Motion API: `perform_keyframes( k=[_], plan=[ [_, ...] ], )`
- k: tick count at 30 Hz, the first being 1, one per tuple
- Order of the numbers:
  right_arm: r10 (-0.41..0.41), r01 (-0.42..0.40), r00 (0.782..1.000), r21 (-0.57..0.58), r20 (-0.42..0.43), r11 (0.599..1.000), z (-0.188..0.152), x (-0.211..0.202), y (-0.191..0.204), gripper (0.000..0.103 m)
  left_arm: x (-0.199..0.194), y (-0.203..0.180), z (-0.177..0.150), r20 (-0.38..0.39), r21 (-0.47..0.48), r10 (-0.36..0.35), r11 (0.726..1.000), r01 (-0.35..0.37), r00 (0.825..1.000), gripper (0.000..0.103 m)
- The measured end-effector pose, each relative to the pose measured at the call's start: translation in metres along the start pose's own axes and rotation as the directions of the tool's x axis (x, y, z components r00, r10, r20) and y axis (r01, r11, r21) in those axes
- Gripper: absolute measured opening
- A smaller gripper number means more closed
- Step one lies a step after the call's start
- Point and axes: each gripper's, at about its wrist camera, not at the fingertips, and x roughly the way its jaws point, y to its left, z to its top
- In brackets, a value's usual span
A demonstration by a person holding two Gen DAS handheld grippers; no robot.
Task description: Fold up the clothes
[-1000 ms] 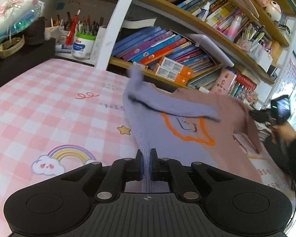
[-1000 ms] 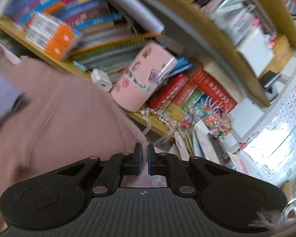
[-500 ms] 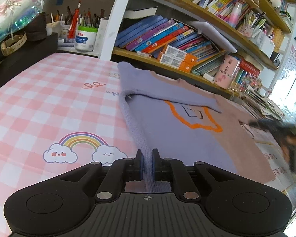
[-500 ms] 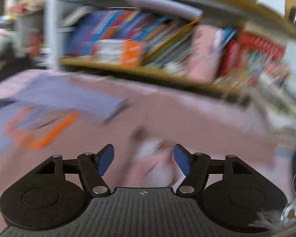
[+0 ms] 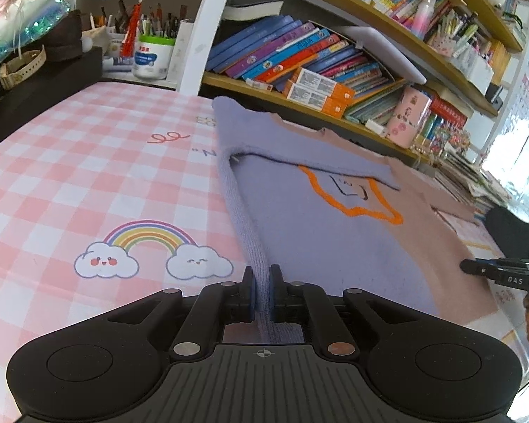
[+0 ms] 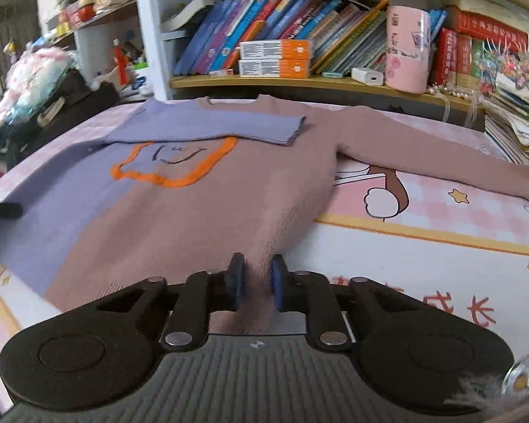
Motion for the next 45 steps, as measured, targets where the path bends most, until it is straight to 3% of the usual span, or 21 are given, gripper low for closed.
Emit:
perform_keyframes(
  k=[4, 9, 17, 21, 24, 26, 28, 30, 33, 38, 39, 43, 45],
  plan=[
    [-0.02, 0.02, 1.0, -0.026, 0.023, 0.999, -0.022, -0.024, 0.014, 0.013, -0.004, -0.003, -0.004, -0.006, 0.021, -0.022, 1.0, 0.022, 1.0, 0.006],
    [-0.074, 0.073, 0.996, 0.026, 0.056, 0.997, -0.036, -0.04, 0.011, 0.013, 0.001, -0.014, -0.007, -0.018, 0.038, -0.06, 0.997, 0.06, 0.998, 0.006],
    [-0.151, 0.15, 0.986, 0.026, 0.068, 0.988, -0.027, -0.028, -0.006, 0.013, 0.006, -0.035, -0.01, -0.037, 0.091, -0.079, 0.993, 0.082, 0.996, 0.005],
    [-0.084, 0.079, 0.994, 0.069, 0.075, 0.994, -0.031, -0.032, -0.012, 0.018, -0.002, -0.033, -0.006, -0.021, 0.123, -0.021, 0.992, 0.024, 1.0, 0.008],
    [-0.092, 0.085, 0.992, 0.082, 0.091, 0.993, -0.034, -0.038, -0.015, 0.028, -0.011, -0.032, -0.001, 0.0, 0.153, 0.032, 0.988, -0.032, 0.999, 0.018],
    [-0.085, 0.078, 0.991, 0.076, 0.101, 0.994, -0.036, -0.044, -0.016, 0.028, -0.024, -0.035, 0.007, 0.036, 0.195, 0.078, 0.977, -0.083, 0.996, 0.027],
    [-0.087, 0.081, 0.991, 0.058, 0.105, 0.995, -0.039, -0.049, -0.017, 0.028, -0.036, -0.041, 0.018, 0.076, 0.226, 0.088, 0.969, -0.103, 0.993, 0.028],
    [-0.087, 0.084, 0.991, 0.039, 0.099, 0.996, -0.042, -0.051, -0.017, 0.026, -0.038, -0.056, 0.032, 0.101, 0.266, 0.051, 0.961, -0.077, 0.994, 0.028],
    [-0.072, 0.071, 0.992, 0.009, 0.101, 0.997, -0.047, -0.053, -0.013, 0.022, -0.016, -0.095, 0.051, 0.086, 0.374, -0.038, 0.927, 0.003, 0.996, 0.028],
    [-0.073, 0.073, 0.991, 0.001, 0.112, 0.997, -0.051, -0.054, -0.011, 0.021, 0.07, -0.187, 0.059, 0.059, 0.596, -0.113, 0.801, 0.056, 0.992, 0.03],
    [-0.073, 0.073, 0.99, 0.002, 0.116, 0.997, -0.052, -0.054, -0.011, 0.021, 0.088, -0.203, 0.061, 0.052, 0.623, -0.126, 0.779, 0.066, 0.991, 0.03],
    [-0.067, 0.066, 0.989, 0.012, 0.133, 0.998, -0.055, -0.054, -0.013, 0.021, 0.151, -0.245, 0.065, -0.02, 0.659, -0.147, 0.742, 0.123, 0.989, 0.029],
    [-0.06, 0.057, 0.988, 0.023, 0.139, 0.998, -0.056, -0.054, -0.015, 0.021, 0.175, -0.264, 0.06, -0.055, 0.698, -0.137, 0.703, 0.136, 0.989, 0.029]
  ],
)
